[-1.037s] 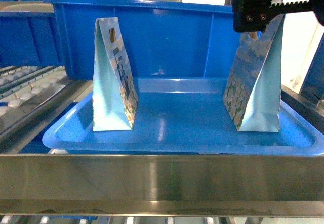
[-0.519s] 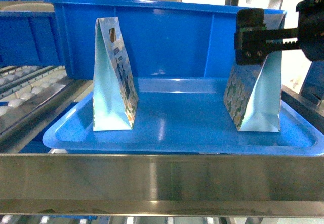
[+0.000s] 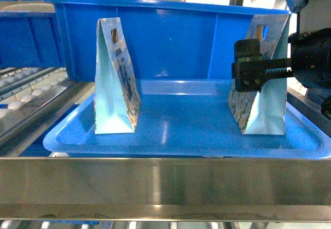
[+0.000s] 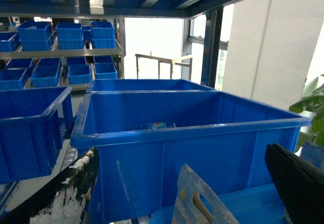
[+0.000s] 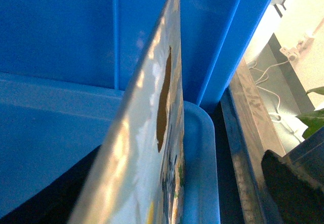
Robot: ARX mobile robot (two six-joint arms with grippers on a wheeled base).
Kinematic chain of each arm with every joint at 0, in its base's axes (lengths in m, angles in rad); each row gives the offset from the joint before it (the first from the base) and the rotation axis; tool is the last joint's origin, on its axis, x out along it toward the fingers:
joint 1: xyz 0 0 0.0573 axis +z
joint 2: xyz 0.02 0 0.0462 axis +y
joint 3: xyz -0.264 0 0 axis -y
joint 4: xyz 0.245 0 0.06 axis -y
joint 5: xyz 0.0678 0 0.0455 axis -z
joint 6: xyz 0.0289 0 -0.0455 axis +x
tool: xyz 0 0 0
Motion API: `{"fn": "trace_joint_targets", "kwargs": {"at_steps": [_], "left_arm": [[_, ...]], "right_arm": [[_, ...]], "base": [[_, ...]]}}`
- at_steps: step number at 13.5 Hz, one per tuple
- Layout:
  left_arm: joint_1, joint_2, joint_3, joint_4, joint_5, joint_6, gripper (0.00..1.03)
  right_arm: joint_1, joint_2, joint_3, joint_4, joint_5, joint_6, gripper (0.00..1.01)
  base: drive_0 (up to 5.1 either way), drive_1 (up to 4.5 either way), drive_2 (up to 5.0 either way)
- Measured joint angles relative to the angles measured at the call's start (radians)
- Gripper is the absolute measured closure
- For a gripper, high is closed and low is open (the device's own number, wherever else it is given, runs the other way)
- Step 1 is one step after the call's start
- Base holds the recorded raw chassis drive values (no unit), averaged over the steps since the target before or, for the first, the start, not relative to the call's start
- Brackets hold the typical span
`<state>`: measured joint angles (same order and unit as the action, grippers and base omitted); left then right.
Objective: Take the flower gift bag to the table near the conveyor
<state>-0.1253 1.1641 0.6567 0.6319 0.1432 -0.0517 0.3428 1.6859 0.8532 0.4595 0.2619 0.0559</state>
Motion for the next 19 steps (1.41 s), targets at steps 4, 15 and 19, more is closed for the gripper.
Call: {"fn": "trace_joint_targets", "kwargs": {"at_steps": [4, 15, 19], "left_arm": [[0.0, 0.0, 0.0, 0.0, 0.0, 0.0, 0.05], [0.0, 0.0, 0.0, 0.0, 0.0, 0.0, 0.05], [0.0, 0.0, 0.0, 0.0, 0.0, 0.0, 0.05]], "right_arm": [[0.011, -0.006, -0.005, 0.02, -0.02, -0.003, 0.57], [0.055, -0.27, -0.134, 0.143, -0.008, -0.01, 0.99], [-0.018, -0.6, -0.294, 0.116, -0.074, -0.057, 0.99]], "base": [[0.0, 0.0, 0.0], [0.0, 0.0, 0.0], [0.0, 0.0, 0.0]]}}
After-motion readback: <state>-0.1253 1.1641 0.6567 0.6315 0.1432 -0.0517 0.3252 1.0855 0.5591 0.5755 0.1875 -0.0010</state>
